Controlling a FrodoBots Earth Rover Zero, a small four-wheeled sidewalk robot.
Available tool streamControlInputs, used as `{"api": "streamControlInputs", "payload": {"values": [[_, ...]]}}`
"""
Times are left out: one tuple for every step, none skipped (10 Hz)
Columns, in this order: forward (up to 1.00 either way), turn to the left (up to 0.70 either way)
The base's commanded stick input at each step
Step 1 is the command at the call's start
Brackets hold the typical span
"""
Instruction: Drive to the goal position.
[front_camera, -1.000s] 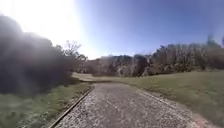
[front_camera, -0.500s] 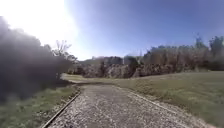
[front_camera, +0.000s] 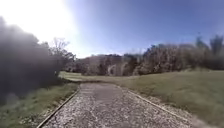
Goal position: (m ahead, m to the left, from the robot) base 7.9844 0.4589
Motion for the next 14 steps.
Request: {"api": "streamControlInputs", "payload": {"values": [[0.5, 0.27], [0.5, 0.27], [0.5, 0.0], [0.5, 0.0], [0.5, 0.0], [0.5, 0.0], [0.5, 0.0], [0.5, 0.0], [0.5, 0.0], [0.5, 0.0], [0.5, 0.0], [0.5, 0.0], [0.5, 0.0], [0.5, 0.0]]}}
